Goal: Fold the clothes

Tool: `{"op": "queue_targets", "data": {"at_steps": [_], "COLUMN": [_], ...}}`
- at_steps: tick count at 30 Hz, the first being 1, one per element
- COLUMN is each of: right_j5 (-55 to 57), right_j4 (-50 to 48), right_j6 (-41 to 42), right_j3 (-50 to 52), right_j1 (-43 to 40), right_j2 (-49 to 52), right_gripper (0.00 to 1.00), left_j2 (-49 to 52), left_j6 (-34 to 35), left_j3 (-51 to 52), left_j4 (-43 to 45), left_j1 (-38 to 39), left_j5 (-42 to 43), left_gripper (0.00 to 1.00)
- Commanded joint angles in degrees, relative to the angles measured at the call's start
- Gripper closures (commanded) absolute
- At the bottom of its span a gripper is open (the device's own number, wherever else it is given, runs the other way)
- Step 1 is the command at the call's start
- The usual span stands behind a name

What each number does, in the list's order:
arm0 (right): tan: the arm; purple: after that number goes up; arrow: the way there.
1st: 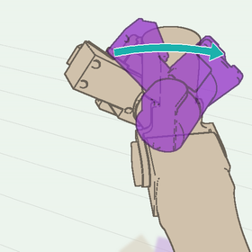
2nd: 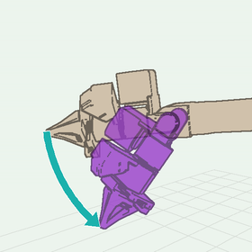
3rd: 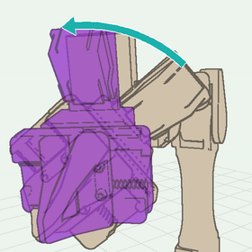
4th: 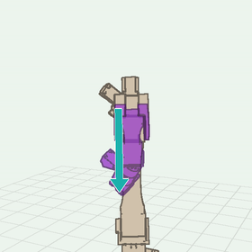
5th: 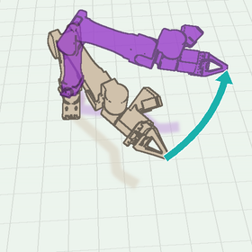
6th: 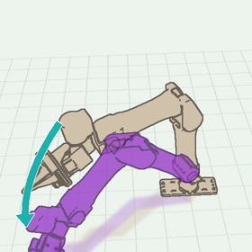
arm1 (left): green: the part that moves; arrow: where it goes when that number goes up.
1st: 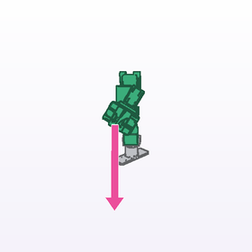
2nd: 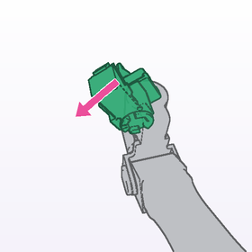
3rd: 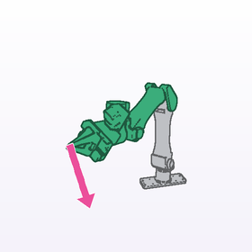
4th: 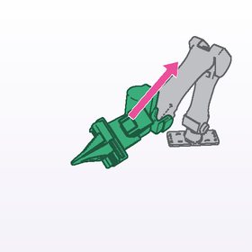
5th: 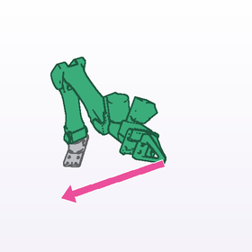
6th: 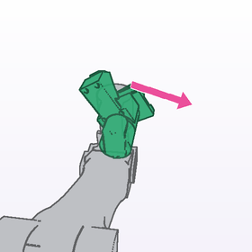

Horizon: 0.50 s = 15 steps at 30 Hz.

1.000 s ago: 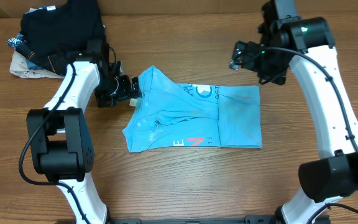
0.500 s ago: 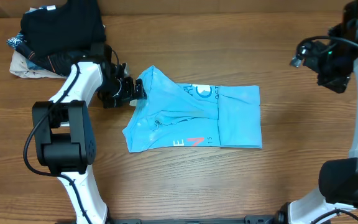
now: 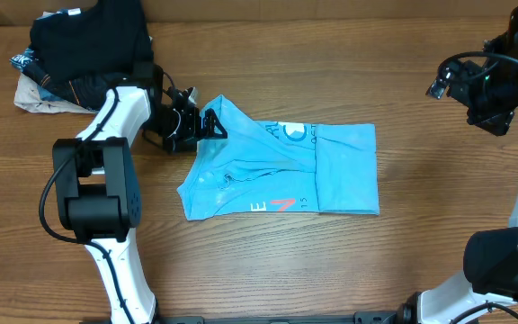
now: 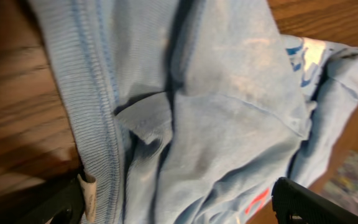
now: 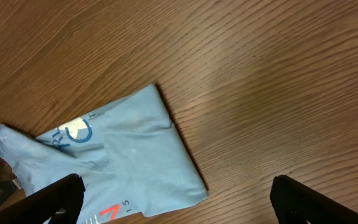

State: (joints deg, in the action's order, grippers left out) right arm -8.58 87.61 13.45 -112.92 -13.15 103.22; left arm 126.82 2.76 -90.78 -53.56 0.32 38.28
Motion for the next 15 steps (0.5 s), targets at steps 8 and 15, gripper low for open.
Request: {"op": "queue_targets", "data": {"at_steps": [8,15], "right_j5": [-0.31,-0.31], "right_j4": [-0.68,-0.70], "right_j6": [-0.44,-0.44], "right_j3": [0.48,0.48], "right_j1": [-0.11,-0.11], "right_j2": [-1.84,-1.84], "right_gripper": [0.00,0.00], "left_j2": [8.55,8.55], "left_j6": [-1.49,-0.83], "left_j3": [4.07,4.07], "left_j4": [-1.05,-1.42], "left_j1": [4.44,5.99], "left_j5": [-4.00,-8.63], "left_gripper": [0.07,0.18]}}
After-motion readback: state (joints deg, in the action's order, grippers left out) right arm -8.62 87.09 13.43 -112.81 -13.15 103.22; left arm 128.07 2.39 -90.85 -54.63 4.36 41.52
